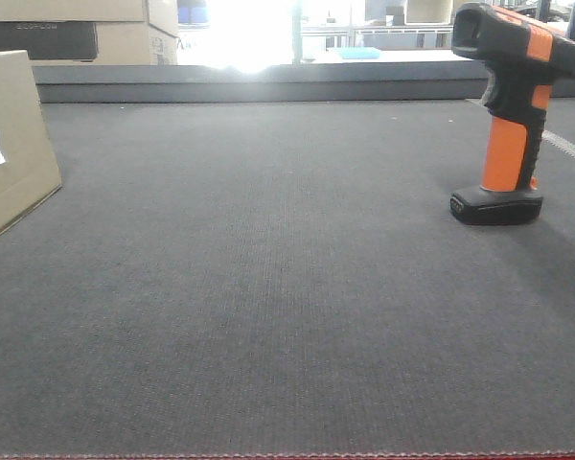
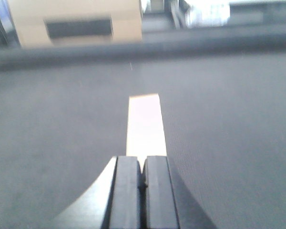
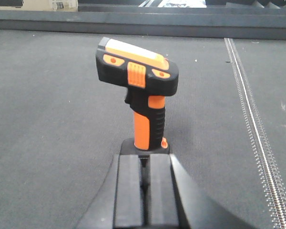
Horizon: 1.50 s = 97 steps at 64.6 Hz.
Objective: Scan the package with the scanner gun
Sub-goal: 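Lower the box onto the table and release it with the left gripper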
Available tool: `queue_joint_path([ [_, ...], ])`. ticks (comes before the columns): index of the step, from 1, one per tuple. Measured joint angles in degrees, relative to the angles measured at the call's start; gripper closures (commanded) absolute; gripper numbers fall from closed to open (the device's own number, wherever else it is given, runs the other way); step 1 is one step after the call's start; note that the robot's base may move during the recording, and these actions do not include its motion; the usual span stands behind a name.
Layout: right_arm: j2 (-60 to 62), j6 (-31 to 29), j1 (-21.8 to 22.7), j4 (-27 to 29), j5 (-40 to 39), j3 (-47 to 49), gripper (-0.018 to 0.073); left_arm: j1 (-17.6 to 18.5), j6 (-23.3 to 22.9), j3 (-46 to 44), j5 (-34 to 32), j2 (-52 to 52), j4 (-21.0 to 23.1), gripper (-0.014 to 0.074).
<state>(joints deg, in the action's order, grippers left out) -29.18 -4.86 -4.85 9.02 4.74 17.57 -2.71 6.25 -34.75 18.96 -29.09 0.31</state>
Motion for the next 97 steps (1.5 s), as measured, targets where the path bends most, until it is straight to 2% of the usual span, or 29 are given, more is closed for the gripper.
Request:
queue_joint_path([
  [10, 0.0, 0.0, 0.0, 0.0, -1.8, 0.0, 0.0720, 0.0, 0.0, 8.2, -7.5, 6.2, 0.0, 0.0707],
  [16, 0.0, 0.0, 0.0, 0.0, -2.4, 0.0, 0.0720, 0.0, 0.0, 11.0, -9.6, 8.1, 0.0, 0.0707],
  [66, 0.0, 0.0, 0.0, 0.0, -2.6, 0.0, 0.0720, 0.0, -0.1, 12.2, -10.9, 9.0, 0.0, 0.0707],
  [70, 0.0, 0.0, 0.0, 0.0, -2.6, 0.0, 0.0720, 0.4, -2.0, 13.1, -11.4, 9.5, -0.3, 0.0707],
  [74, 0.0, 0.0, 0.0, 0.0, -2.6, 0.0, 0.0720, 0.9, -6.8, 14.6, -11.5, 10.5, -3.3, 0.0707],
  [79, 0.0, 0.0, 0.0, 0.0, -2.6, 0.0, 0.0720, 1.4, -10.4, 16.9, -11.5, 12.4, -5.9, 0.0707],
  [87, 0.0, 0.0, 0.0, 0.0, -2.6, 0.0, 0.0720, 1.6, -12.3, 21.6, -11.5, 16.9, -6.1, 0.0707],
  [97, 0.0, 0.0, 0.0, 0.0, -2.6, 0.0, 0.0720, 1.6, -12.6, 29.0, -12.4, 23.5, -5.7, 0.0707],
])
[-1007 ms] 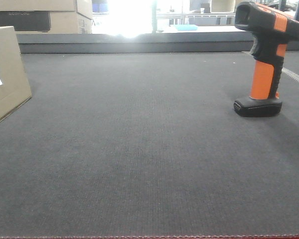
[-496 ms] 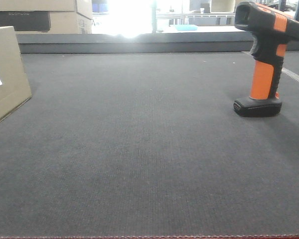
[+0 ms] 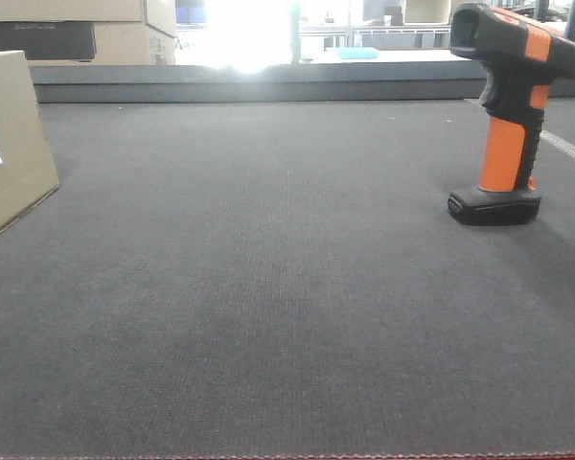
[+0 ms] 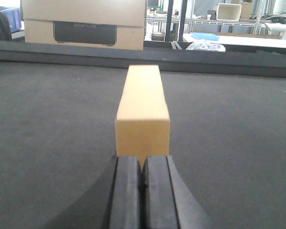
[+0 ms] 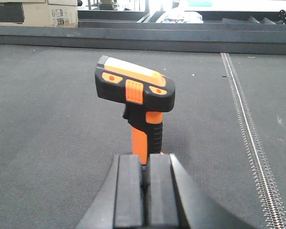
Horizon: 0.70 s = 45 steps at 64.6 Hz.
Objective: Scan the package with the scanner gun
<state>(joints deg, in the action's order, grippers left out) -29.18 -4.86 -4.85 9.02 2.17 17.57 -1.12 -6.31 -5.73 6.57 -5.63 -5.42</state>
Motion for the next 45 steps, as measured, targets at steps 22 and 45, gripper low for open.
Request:
queue_joint_path([
  [22, 0.2, 0.0, 0.0, 0.0, 0.0, 0.0, 0.0720, 0.0, -0.4, 5.8, -2.1, 5.3, 1.1, 0.0707],
  [45, 0.2, 0.0, 0.0, 0.0, 0.0, 0.0, 0.0720, 0.0, -0.4, 5.8, -2.1, 5.3, 1.1, 0.0707],
])
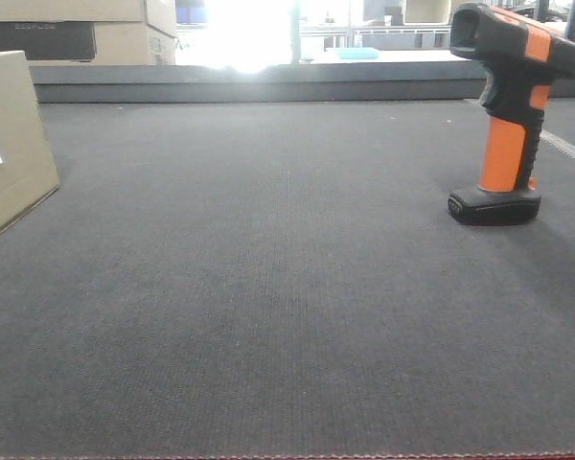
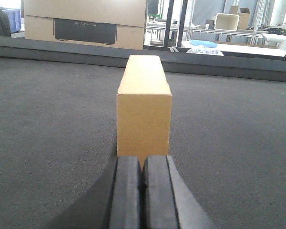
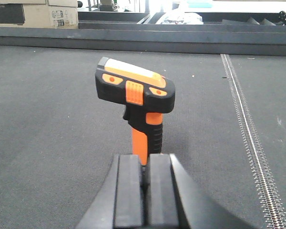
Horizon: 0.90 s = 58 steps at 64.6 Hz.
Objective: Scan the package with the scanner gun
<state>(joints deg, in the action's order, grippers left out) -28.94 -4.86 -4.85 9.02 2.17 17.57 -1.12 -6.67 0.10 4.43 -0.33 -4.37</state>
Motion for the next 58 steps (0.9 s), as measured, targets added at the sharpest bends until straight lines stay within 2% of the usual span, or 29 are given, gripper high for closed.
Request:
queue_joint_path([
  [37, 0.1, -0.4, 0.0, 0.0, -0.9, 0.0, 0.0720, 0.0, 0.0, 0.0, 0.0, 0.0, 0.0, 0.0707],
  [58, 12.5, -1.6, 6.7, -0.5, 2.5, -3.6, 0.0720, 0.0, 0.0, 0.0, 0.0, 0.0, 0.0, 0.0707],
])
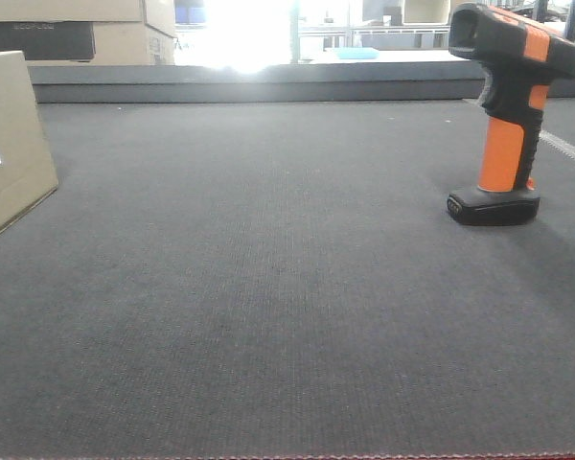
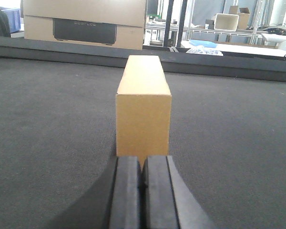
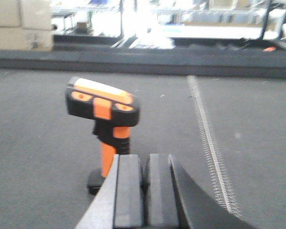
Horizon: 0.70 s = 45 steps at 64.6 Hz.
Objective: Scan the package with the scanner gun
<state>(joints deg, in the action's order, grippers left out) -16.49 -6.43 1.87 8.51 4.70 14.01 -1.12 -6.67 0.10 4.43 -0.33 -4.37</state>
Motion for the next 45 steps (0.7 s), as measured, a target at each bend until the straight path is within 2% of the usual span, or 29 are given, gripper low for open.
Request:
queue_joint_path([
  [20, 15.8, -0.1, 0.7, -1.8, 0.8, -13.1, 0.0720, 0.0, 0.0, 0.0, 0.0, 0.0, 0.0, 0.0707],
  [29, 16.1, 2.4, 0.7, -3.4, 1.8, -14.0, 0.0720, 0.0, 0.0, 0.0, -0.1, 0.0, 0.0, 0.0707],
  [45, 16.3, 3.2, 0.7, -4.9, 2.1, -14.0, 0.0720, 0.0, 0.0, 0.0, -0.1, 0.1, 0.0, 0.0707],
])
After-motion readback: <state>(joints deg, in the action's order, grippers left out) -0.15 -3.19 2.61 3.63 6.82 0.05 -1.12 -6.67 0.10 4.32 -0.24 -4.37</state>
